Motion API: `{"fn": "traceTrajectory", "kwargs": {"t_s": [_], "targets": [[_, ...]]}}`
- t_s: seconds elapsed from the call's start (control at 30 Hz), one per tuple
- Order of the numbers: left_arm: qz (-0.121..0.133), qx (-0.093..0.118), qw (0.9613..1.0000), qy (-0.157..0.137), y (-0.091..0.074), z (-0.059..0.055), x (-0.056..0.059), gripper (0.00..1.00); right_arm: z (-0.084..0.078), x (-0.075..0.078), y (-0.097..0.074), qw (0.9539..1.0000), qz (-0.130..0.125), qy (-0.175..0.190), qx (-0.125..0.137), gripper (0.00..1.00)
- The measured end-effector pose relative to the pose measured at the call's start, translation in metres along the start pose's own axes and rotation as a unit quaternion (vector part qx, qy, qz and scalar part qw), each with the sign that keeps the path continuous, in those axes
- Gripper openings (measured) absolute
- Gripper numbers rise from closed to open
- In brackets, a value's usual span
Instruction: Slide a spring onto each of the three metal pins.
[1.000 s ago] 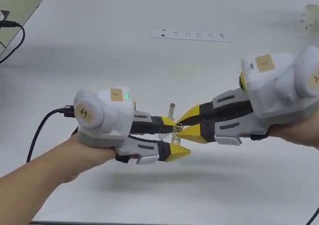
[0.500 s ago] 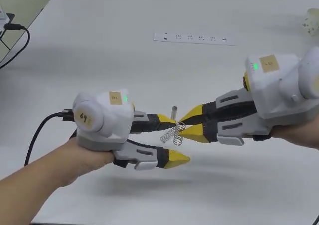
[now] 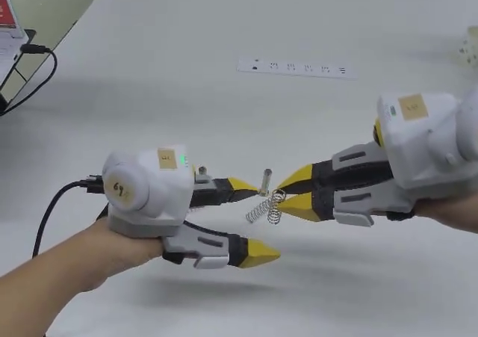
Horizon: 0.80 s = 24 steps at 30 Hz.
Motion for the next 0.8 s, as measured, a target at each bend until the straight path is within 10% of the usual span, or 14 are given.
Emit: {"fn": "traceTrajectory", "kwargs": {"t_s": [0.8], "targets": [[0.084, 0.003, 0.9965, -0.003, -0.034, -0.007, -0.025, 0.98, -0.006, 0.010, -0.006, 0.9998, -0.021, 0.005, -0.003, 0.07]]}}
Point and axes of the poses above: the centre of the closed fingertips' face, and the gripper's own axes: y roughly forward along the fingers, x roughly to its right, z roughly out of its top, the point moved 2 cm from there along -y, roughly backward along the fingers, and after that the axes turned 13 degrees about y, right-handed, at the moved point
